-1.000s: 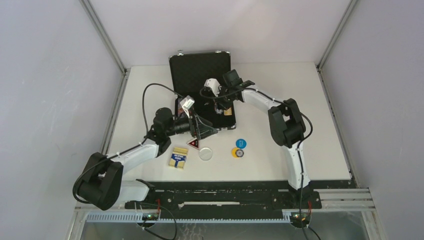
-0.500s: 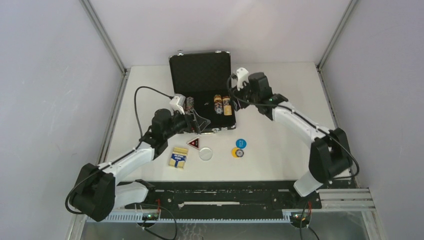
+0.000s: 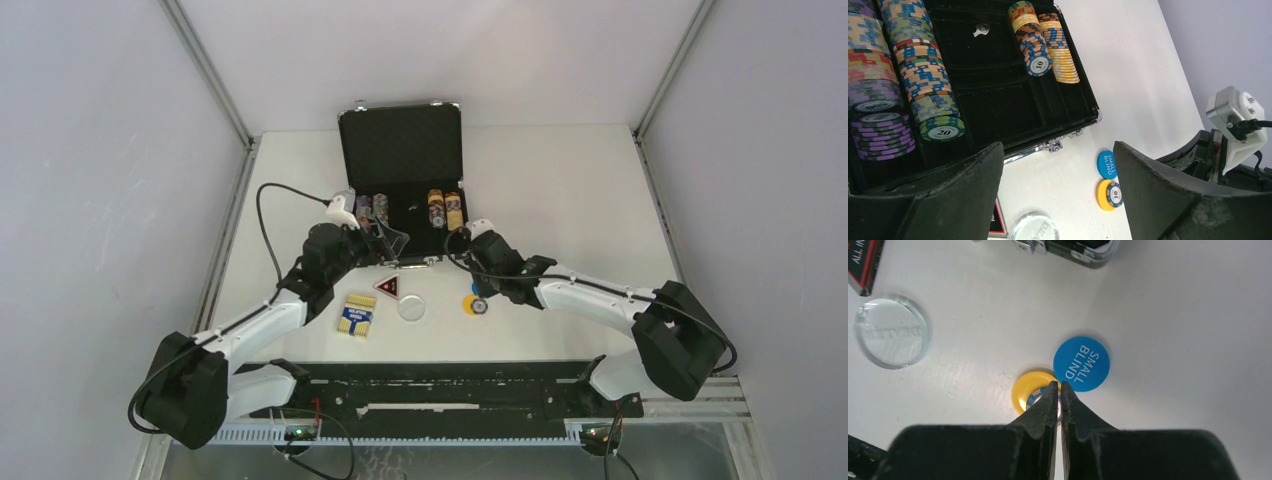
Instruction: Pack up texas hold em set
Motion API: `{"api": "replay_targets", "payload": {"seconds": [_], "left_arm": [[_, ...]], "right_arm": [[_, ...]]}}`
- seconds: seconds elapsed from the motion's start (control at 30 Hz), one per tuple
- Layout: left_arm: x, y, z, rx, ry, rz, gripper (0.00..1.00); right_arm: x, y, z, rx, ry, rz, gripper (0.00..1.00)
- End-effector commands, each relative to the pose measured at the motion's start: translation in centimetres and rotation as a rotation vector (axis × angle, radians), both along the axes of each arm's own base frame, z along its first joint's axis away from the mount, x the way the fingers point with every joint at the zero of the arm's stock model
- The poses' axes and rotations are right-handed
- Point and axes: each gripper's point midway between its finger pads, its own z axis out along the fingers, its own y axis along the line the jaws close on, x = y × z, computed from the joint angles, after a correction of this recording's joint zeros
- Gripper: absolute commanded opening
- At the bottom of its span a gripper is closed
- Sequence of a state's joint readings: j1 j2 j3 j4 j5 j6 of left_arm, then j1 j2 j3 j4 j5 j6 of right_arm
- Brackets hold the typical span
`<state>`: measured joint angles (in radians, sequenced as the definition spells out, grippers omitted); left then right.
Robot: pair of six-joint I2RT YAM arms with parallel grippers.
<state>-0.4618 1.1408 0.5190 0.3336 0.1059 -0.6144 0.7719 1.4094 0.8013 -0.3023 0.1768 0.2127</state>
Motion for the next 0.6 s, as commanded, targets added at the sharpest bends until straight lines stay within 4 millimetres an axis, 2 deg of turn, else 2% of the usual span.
{"api": "replay_targets", "payload": {"seconds": [0.0,0.57], "left_arm": [[0.2,-0.4,0.6,-0.054,-0.012,0.008,0.84],[0.1,-1.1,-0.2,-0.058,0.021,-0.025,0.84]], "right_arm": [[0.5,-0.1,1.3,0.061,-0.052,-0.108,0.11],[-1.3,1.2,-2.3,0.021,0.02,-0.078,0.12]]}}
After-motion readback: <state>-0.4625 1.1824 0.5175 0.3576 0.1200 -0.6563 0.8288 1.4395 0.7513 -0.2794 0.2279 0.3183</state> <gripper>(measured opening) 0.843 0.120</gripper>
